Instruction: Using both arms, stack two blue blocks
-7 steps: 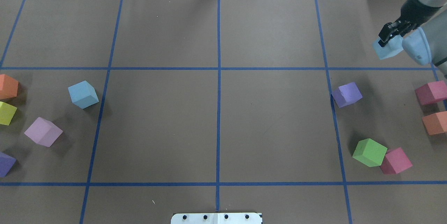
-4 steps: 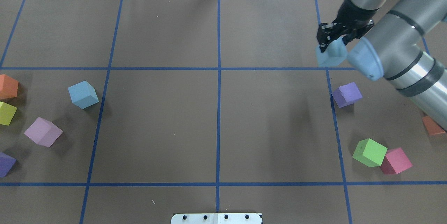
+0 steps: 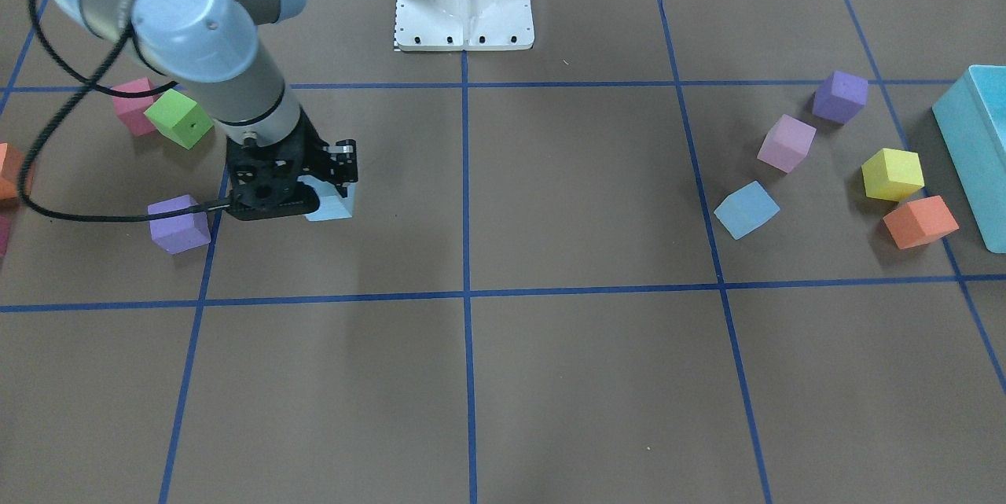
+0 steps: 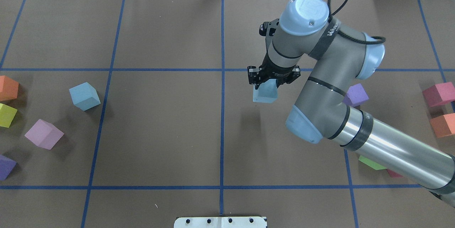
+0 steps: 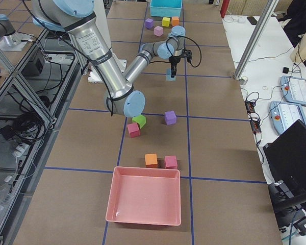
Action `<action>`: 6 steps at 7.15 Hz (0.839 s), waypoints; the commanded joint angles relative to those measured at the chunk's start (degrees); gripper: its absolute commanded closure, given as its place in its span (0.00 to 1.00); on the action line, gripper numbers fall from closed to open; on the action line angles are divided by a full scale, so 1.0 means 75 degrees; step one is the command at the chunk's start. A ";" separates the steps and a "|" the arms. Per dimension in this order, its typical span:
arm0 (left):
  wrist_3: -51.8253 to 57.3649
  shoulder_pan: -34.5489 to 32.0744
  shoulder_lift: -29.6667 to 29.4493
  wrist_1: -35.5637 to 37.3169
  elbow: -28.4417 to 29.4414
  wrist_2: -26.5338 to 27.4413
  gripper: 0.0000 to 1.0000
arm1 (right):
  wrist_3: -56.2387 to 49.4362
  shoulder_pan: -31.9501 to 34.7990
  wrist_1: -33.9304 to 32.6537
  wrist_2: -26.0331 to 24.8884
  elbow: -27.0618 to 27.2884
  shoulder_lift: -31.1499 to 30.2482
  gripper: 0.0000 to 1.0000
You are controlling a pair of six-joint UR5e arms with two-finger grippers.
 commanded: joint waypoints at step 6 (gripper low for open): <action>-0.6376 0.2821 -0.0811 -0.1768 -0.0138 0.0871 0.01 | 0.1880 -0.1522 0.0373 -0.1496 -0.0923 0.0973 0.37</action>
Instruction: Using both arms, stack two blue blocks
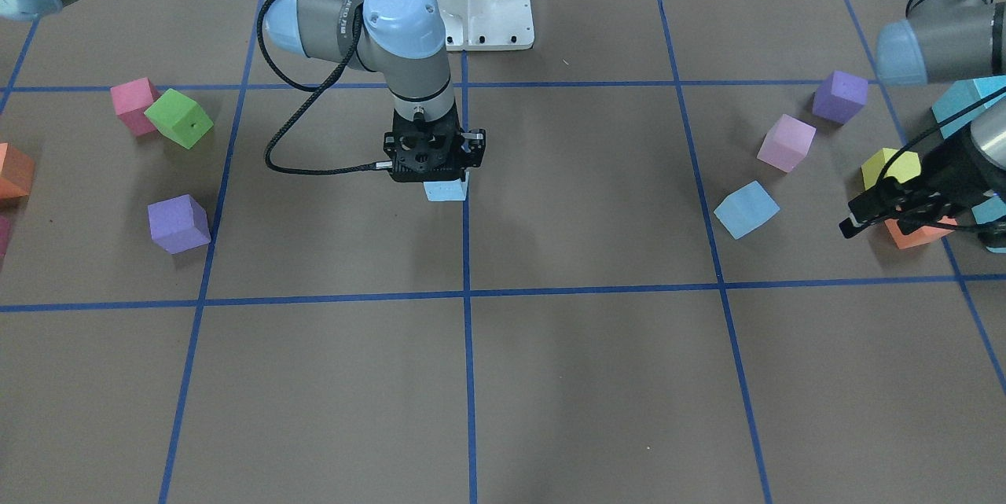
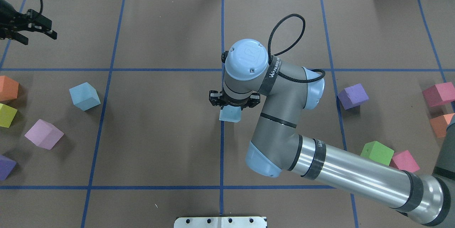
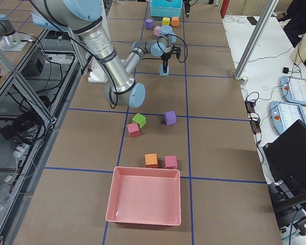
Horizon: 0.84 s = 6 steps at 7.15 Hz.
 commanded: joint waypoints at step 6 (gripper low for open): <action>-0.1538 0.0711 -0.0194 -0.0109 -0.0074 0.0299 0.01 | 0.0516 -0.0567 0.0005 -0.0632 -0.0378 0.0194 0.16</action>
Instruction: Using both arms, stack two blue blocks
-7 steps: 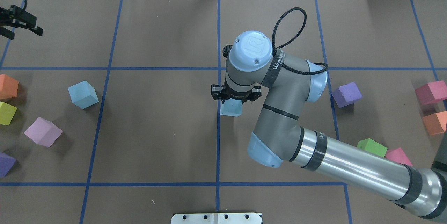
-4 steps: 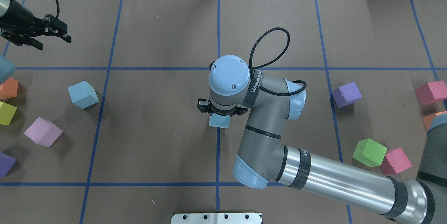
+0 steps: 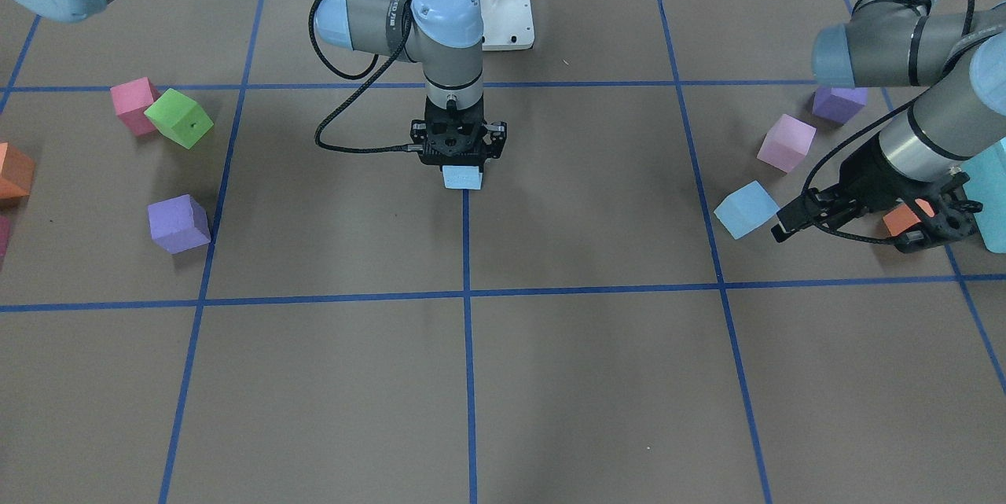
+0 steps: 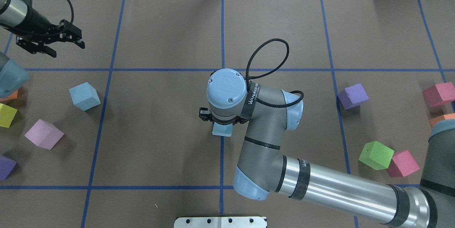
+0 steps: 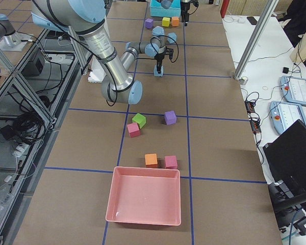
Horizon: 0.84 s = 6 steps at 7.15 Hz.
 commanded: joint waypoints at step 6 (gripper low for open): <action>-0.1025 0.0454 0.1114 -0.0176 -0.0851 0.0637 0.02 | -0.2046 0.1442 -0.0058 0.1139 0.0291 -0.0424 0.00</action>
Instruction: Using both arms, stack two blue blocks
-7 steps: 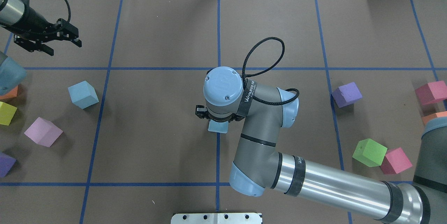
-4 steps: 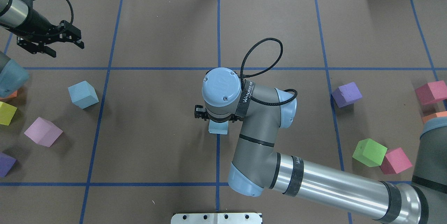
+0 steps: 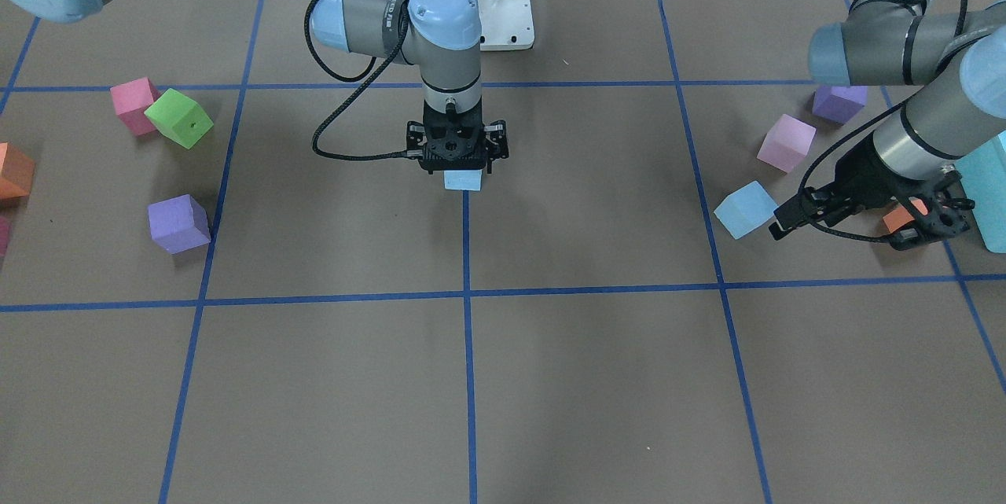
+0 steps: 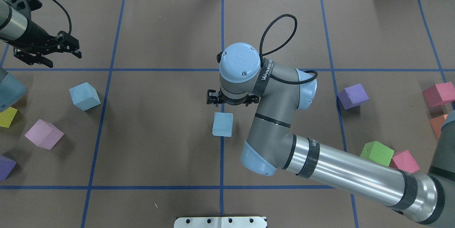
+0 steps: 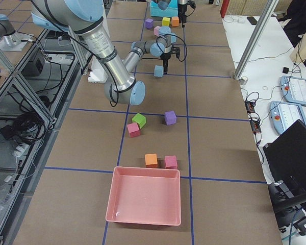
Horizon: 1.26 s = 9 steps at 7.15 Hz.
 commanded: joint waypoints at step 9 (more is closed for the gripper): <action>-0.1164 0.1369 0.0176 -0.0499 0.0262 0.1145 0.02 | -0.2240 0.1670 -0.0067 0.1508 0.0584 -0.1111 0.00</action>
